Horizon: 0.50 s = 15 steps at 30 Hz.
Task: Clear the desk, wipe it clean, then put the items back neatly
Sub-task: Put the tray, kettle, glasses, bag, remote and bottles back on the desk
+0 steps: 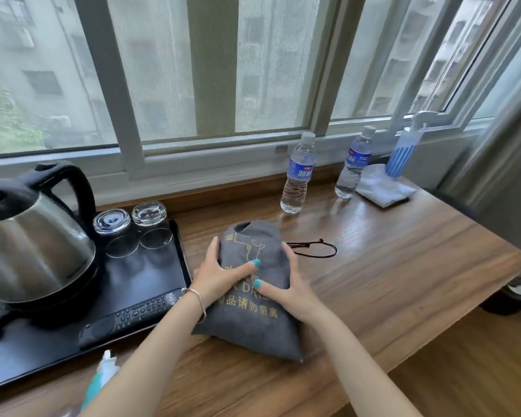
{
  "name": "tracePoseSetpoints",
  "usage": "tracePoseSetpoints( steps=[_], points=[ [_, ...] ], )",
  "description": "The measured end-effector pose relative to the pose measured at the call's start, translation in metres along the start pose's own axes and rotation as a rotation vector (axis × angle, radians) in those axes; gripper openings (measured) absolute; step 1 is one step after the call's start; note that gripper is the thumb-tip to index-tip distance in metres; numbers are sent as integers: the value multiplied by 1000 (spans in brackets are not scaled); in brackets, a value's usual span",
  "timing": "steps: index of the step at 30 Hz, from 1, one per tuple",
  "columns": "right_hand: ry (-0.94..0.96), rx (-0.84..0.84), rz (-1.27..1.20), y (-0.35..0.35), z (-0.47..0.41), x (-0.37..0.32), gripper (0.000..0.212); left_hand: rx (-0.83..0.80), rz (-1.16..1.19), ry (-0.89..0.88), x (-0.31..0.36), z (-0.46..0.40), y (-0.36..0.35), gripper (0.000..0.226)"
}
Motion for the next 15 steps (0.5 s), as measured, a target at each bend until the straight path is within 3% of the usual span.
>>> tracePoseSetpoints(
  steps=[4,9,15],
  points=[
    [-23,-69,48,-3,0,0,115,14,55,49,-3,-1,-3,123],
    [71,-69,-128,-13,-1,4,118,9,122,-29,1,2,-5,102],
    [201,-66,-295,-15,3,-2,121,28,226,-138,3,9,-9,105]
  ],
)
Point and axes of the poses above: each hand's wrist, its own z-axis away from the middle knuckle, its own y-axis out of the back of the hand, x = y × z, the point moved 8 cm from there along -z, towards the middle knuckle, and after that the axes turned 4 degrees about x, right-handed, at the moved point
